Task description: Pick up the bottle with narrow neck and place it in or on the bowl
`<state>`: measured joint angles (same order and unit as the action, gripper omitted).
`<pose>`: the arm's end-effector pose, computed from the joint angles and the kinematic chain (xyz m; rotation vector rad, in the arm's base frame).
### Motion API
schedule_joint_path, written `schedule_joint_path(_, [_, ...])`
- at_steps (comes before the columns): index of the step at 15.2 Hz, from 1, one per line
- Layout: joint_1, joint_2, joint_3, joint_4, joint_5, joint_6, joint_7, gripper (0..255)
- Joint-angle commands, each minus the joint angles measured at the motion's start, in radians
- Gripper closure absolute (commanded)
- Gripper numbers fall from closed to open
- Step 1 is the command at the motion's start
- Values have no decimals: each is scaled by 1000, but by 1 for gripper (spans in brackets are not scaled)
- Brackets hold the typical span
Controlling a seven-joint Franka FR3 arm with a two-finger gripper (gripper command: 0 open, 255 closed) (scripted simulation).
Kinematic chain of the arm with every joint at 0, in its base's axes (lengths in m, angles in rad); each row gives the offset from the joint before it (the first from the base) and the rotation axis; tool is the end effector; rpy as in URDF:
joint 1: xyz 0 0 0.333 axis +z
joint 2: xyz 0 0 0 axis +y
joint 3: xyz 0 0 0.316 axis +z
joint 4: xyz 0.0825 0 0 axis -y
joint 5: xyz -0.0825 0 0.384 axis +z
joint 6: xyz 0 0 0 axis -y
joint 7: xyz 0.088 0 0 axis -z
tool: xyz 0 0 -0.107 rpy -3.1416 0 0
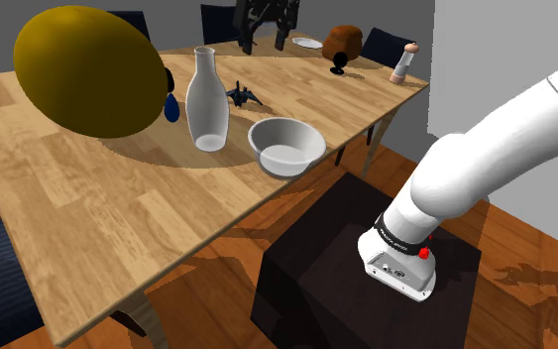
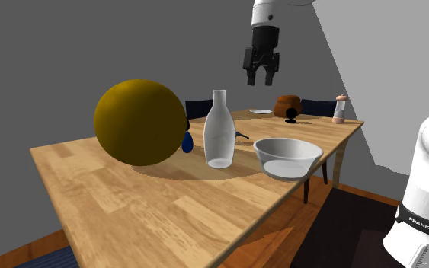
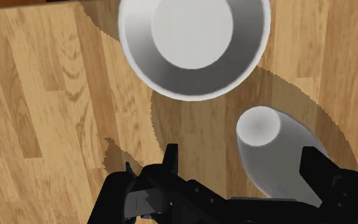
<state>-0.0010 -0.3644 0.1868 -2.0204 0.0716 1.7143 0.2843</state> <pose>0.4388 0.1019 0.6021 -3.1185 0.1829 -0.0785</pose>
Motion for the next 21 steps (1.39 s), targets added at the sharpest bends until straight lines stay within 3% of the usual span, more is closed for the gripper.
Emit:
schedule_joint_path(1, [4,85,24,81,-6,-6,31,0])
schedule_joint_path(9, [46,442,100,478,-75,-94,154,0])
schedule_joint_path(17, [47,437,99,369,-73,9,155,0])
schedule_joint_path(21, [47,437,99,369,-73,9,155,0])
